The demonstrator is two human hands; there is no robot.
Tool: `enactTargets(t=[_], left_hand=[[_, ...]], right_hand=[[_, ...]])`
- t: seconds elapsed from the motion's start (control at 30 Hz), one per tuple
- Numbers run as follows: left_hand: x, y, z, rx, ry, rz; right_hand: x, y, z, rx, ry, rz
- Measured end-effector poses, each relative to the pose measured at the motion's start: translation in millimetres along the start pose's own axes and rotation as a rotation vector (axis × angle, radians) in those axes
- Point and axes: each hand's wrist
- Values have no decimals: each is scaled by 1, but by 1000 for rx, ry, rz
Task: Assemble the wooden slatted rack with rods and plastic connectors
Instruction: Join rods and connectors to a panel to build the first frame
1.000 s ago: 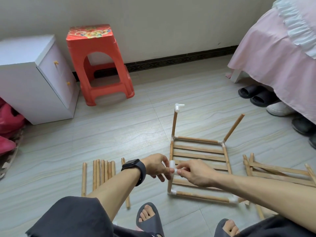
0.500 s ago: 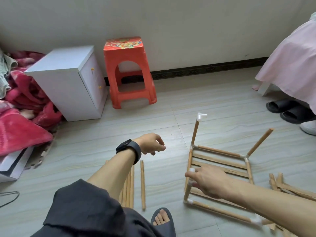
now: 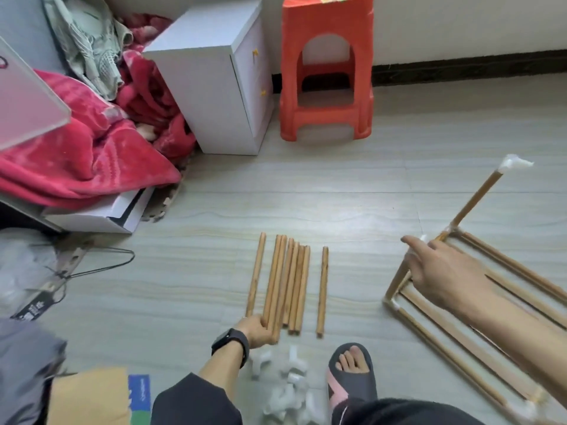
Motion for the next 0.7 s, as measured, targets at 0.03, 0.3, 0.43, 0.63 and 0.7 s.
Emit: enactTargets(t=[0.03,0.3,0.43,0.63,0.7], left_hand=[[10,2,13,-11,-5,-51],[24,18,83,-73,-344,-174],[4,28,110,-229,-264,-139],[-20,35,111,-211,-141,-56],[-23,35,100,-147,-171,-48]], right_hand=[[4,1,5,-20,66,31],[21,-5,33,-159,344,171],[22,-11,34,-150,355,185],[20,-9,31,-124,333,187],[19,-9,29,-106,319,183]])
Point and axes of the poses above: each hand's wrist, its own y-axis towards the middle knuckle, its own z-axis out of the palm, x = y × z, and after that the axes turned 11 degrees about z, right-handed
